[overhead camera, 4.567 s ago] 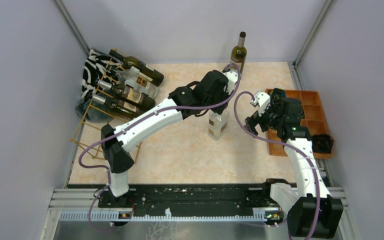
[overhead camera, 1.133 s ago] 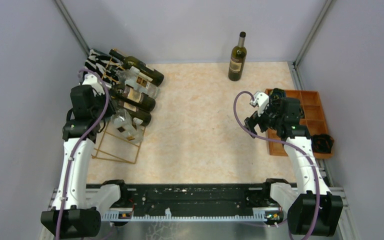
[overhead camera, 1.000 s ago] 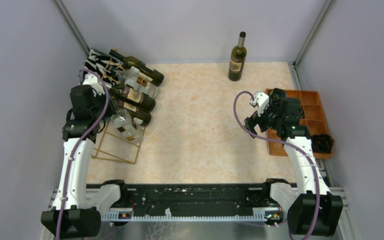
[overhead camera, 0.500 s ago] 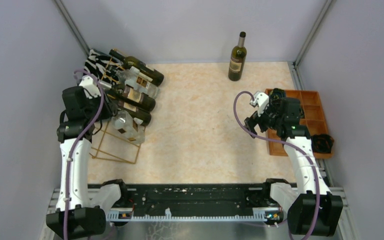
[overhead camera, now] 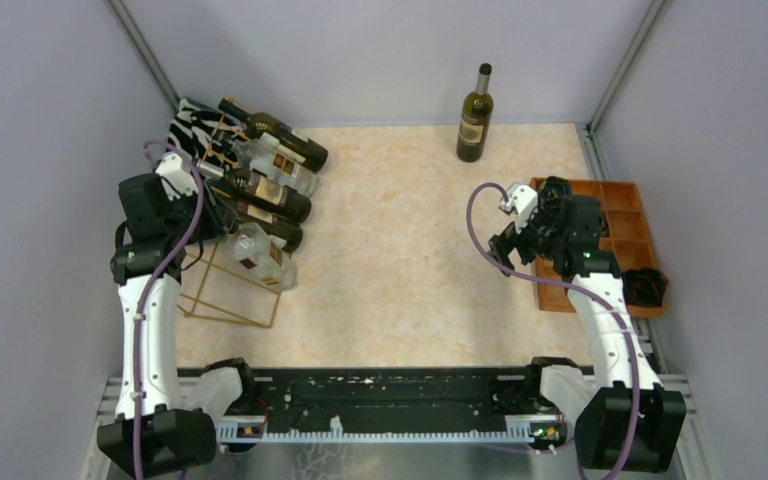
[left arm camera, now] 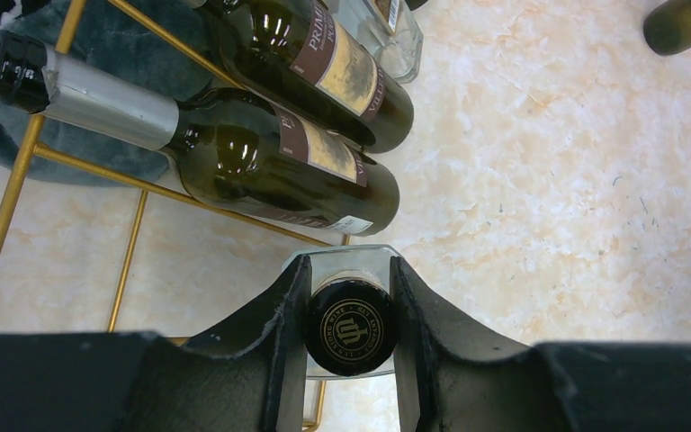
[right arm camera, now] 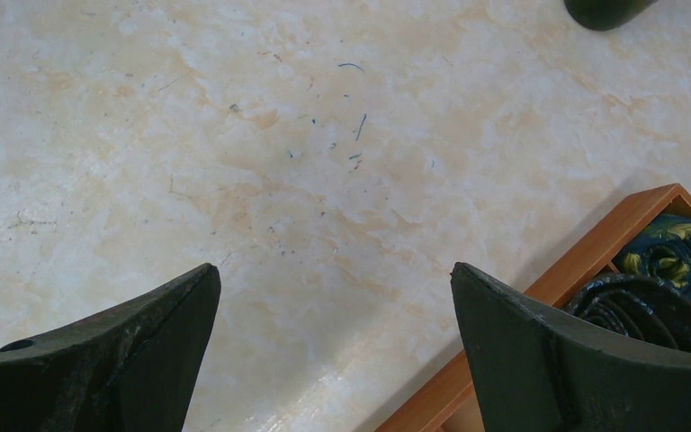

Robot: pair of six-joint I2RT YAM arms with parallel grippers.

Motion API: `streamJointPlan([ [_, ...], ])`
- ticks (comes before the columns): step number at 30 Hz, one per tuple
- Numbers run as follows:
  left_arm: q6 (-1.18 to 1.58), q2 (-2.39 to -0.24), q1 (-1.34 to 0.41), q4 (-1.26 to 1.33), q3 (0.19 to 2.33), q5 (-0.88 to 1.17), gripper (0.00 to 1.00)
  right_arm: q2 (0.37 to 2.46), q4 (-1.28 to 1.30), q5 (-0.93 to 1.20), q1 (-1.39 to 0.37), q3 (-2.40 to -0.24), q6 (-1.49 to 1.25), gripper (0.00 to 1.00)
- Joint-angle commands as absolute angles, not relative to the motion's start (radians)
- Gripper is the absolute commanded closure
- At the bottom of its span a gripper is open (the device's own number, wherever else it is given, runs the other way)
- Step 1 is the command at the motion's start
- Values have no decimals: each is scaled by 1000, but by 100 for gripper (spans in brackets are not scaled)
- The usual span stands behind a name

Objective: Put the wine bottle on the wine rack

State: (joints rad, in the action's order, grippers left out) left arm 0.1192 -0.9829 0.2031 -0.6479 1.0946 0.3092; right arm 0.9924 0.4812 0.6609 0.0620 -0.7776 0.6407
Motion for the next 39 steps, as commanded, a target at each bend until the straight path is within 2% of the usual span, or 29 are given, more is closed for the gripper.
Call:
streamJointPlan([
  [1,161,-986,214,-640,1070,337,100,991,469,695,69,-792,655,2],
  [13,125,-1004,218,-608,991,231,98,989,476,709,69,-796,657,2],
  [23,103,-941,218,-568,922,122,79,986,480,716,69,-798,658,2],
  [39,125,-904,218,-525,849,12,66,976,480,717,69,-798,658,2],
])
